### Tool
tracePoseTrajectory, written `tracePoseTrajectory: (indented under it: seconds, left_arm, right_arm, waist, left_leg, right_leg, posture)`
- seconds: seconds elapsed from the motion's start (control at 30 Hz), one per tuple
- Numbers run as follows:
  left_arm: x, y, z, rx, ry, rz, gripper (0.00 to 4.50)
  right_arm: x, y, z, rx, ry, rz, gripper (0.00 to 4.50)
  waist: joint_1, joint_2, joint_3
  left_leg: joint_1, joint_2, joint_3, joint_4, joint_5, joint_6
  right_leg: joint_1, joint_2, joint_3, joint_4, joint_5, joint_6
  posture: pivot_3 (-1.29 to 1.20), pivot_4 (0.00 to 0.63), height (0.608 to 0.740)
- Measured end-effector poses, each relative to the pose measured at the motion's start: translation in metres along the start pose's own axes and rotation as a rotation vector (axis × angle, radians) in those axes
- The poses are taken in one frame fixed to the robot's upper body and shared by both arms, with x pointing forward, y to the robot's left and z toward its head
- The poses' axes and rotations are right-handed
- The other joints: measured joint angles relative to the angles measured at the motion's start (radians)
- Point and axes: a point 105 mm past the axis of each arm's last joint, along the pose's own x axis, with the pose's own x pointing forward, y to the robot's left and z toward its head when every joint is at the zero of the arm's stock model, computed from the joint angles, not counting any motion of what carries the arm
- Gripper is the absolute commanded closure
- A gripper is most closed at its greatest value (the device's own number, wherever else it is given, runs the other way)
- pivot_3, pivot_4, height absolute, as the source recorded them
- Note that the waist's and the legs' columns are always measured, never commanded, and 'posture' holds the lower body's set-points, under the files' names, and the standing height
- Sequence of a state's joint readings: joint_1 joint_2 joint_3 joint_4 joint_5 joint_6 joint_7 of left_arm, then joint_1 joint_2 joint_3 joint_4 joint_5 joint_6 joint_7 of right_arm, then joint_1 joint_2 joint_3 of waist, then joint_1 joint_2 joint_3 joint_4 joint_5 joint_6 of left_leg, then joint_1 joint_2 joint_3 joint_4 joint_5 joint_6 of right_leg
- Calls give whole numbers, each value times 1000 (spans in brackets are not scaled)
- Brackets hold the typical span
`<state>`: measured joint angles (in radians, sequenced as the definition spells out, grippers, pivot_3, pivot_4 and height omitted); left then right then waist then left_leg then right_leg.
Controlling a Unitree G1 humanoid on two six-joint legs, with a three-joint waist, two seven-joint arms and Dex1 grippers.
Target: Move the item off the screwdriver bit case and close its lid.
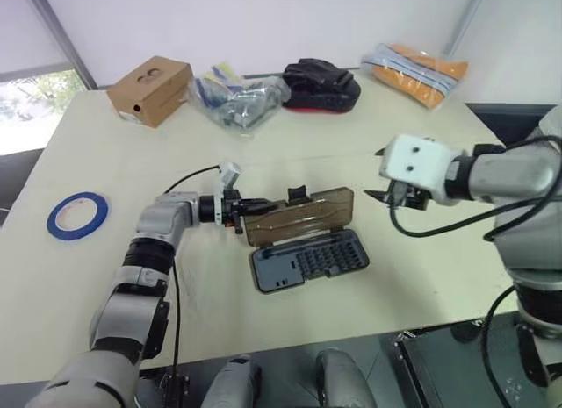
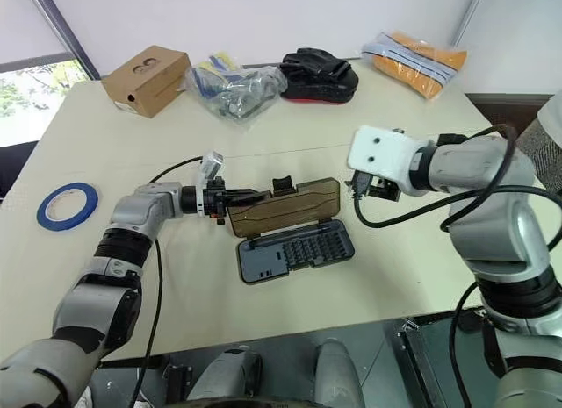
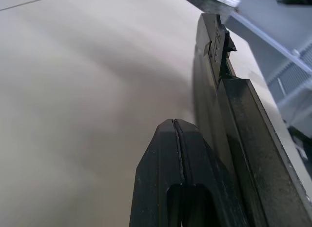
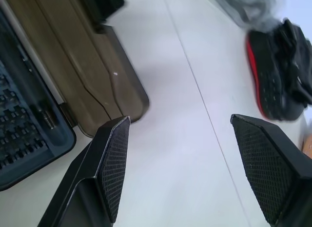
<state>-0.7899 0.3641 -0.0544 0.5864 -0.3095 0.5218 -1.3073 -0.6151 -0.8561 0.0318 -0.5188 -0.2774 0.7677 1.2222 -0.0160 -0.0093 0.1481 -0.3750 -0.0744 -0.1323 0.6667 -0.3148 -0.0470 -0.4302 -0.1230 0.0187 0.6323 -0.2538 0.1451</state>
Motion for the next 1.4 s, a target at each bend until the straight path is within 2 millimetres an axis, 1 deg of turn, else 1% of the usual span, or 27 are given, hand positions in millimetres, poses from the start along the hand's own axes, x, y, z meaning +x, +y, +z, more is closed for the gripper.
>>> tracePoseTrajectory:
  seconds: [0.07, 0.17, 0.27, 0.33, 0.4, 0.47, 0.57, 0.63, 0.67, 0.7, 0.73, 0.77, 0.83, 0.87, 0.93, 1.0, 1.07, 1.1, 1.2, 1.27, 1.3, 1.33, 1.4]
  left_arm:
    - [-2, -7, 3, 16, 20, -42, 4500]
    - [-9, -20, 8, 44, 73, -121, 4500]
    - [-14, -38, 8, 57, 137, -228, 4500]
    - [-18, -47, 4, 65, 185, -286, 4500]
    - [-20, -51, -2, 60, 217, -312, 4500]
    - [-18, -54, -4, 59, 228, -334, 4500]
    - [-7, -59, -7, 57, 228, -369, 4500]
    - [9, -63, -14, 66, 239, -394, 4500]
    - [18, -64, -23, 74, 262, -403, 4500]
    - [26, -64, -38, 94, 303, -401, 4500]
    - [31, -66, -47, 117, 307, -418, 4500]
    - [35, -66, -51, 165, 330, -423, 4500]
    - [38, -61, -55, 277, 364, -409, 4500]
    - [39, -60, -58, 318, 356, -412, 4500]
    - [41, -58, -61, 341, 348, -411, 4500]
    - [44, -56, -59, 326, 337, -404, 4500]
    - [46, -52, -56, 287, 322, -374, 4500]
    - [48, -51, -54, 265, 313, -361, 4500]
    - [48, -46, -45, 193, 280, -314, 4500]
    - [47, -46, -41, 134, 260, -306, 4500]
    - [47, -47, -39, 103, 249, -298, 4500]
    - [46, -46, -37, 84, 242, -291, 4500]
    - [46, -46, -25, 78, 220, -275, 4500]
  right_arm:
    - [-4, 1, -8, 19, 29, -5, 1088]
    - [-4, 5, -21, 56, 66, -7, 1088]
    - [-2, 8, -23, 82, 64, -9, 1088]
    - [-2, 8, -23, 91, 62, -17, 1088]
    - [-3, 8, -24, 90, 63, -21, 1088]
    - [-3, 9, -24, 95, 61, -22, 1088]
    - [-2, 11, -24, 99, 56, -22, 1088]
    - [-2, 11, -25, 108, 56, -22, 1088]
    - [-2, 12, -25, 112, 55, -22, 1088]
    - [-2, 13, -25, 113, 57, -23, 1088]
    - [-2, 15, -26, 114, 60, -23, 1088]
    - [-1, 17, -27, 119, 64, -16, 1088]
    - [0, 20, -29, 133, 66, -11, 1088]
    - [0, 22, -30, 141, 72, -9, 1088]
    - [1, 25, -30, 139, 73, -2, 1088]
    - [-1, 27, -27, 134, 66, -7, 1088]
    - [-1, 30, -23, 139, 53, 0, 1088]
    - [-1, 33, -22, 146, 49, 7, 1088]
    - [-1, 51, -23, 191, 43, 71, 1088]
    - [0, 68, -21, 251, 15, 135, 1088]
    - [1, 79, -18, 297, -16, 177, 1088]
    - [1, 87, -16, 324, -32, 210, 1088]
    - [0, 108, -19, 365, -31, 282, 1088]
  waist:
    - [3, 0, 0]
    - [2, 0, 0]
    - [1, 0, 0]
    - [0, 1, 1]
    - [1, 1, 1]
    - [5, 1, 1]
    - [7, 0, 1]
    - [7, 0, 1]
    - [6, 0, 1]
    - [5, 1, 1]
    - [4, 1, 1]
    - [4, 1, 0]
    - [7, 6, -6]
    - [8, 8, -9]
    - [8, 8, -10]
    - [9, 8, -10]
    - [11, 8, -10]
    - [11, 7, -10]
    - [6, 7, -9]
    - [4, 7, -9]
    - [4, 5, -8]
    - [4, 4, -7]
    - [7, 3, -4]
  left_leg:
    - [0, 0, 1, 0, 0, 0]
    - [0, 0, 2, 0, 0, 0]
    - [0, 0, 2, 0, 0, 0]
    - [0, 0, 2, 0, 0, 0]
    - [0, 0, 1, 0, 0, 0]
    - [0, 0, 2, 0, 0, 0]
    - [0, 0, 2, 1, 0, 1]
    - [0, 0, 2, 1, 0, 1]
    - [0, 0, 3, 1, 0, 1]
    - [1, 0, 3, 1, 0, 1]
    - [1, 0, 4, 0, -1, 1]
    - [2, 0, 3, 0, -1, 1]
    - [6, 0, 4, 0, -1, 2]
    - [12, 0, 4, 0, -3, 6]
    - [24, 1, 3, -2, -6, 11]
    - [29, 1, 1, -2, -6, 11]
    - [32, 1, 0, -2, -7, 13]
    - [32, 1, -1, -2, -8, 14]
    - [28, 1, -3, -2, -9, 16]
    - [19, 0, -3, 0, -8, 15]
    - [16, 0, -3, 1, -5, 9]
    - [16, 0, -3, 1, -5, 9]
    - [14, 0, -3, 1, -5, 8]
  right_leg:
    - [0, 0, 0, 0, 0, 0]
    - [0, 0, 0, 0, 0, 0]
    - [0, 0, 0, 0, 0, 0]
    - [0, 0, 0, 0, 0, 0]
    - [0, 0, 0, 0, 0, 0]
    - [0, 0, 0, 0, 0, 0]
    - [1, -1, 0, 0, 0, 0]
    - [1, -1, 0, 0, 0, 0]
    - [1, -1, 0, 0, 0, 0]
    - [1, -1, 0, 0, 0, 0]
    - [1, -1, 0, 0, 0, 0]
    - [2, 0, 0, 0, 0, 0]
    - [8, -1, 0, -2, 0, 0]
    - [14, -1, 0, -2, 0, 0]
    - [26, -1, -1, -5, -1, 0]
    - [35, -1, -3, -8, -1, 1]
    - [38, -1, -3, -9, -2, 2]
    - [38, -1, -3, -9, -2, 2]
    - [34, -1, -3, -9, -2, 3]
    - [24, -1, -3, -7, -2, 3]
    - [20, -1, -2, -4, -2, 3]
    - [19, -1, -2, -3, -2, 3]
    - [18, -1, -2, -3, -2, 3]
  posture:
    - [0, 150, 740]
    - [0, 150, 740]
    - [0, 150, 740]
    - [0, 150, 740]
    - [0, 150, 740]
    - [0, 150, 740]
    - [0, 150, 740]
    - [0, 150, 740]
    - [0, 150, 740]
    - [0, 150, 740]
    - [0, 150, 740]
    - [0, 150, 740]
    - [0, 150, 740]
    - [0, 150, 740]
    - [0, 150, 740]
    - [0, 150, 740]
    - [0, 150, 740]
    - [0, 150, 740]
    - [0, 150, 740]
    - [0, 150, 740]
    - [0, 150, 740]
    - [0, 150, 740]
    - [0, 150, 740]
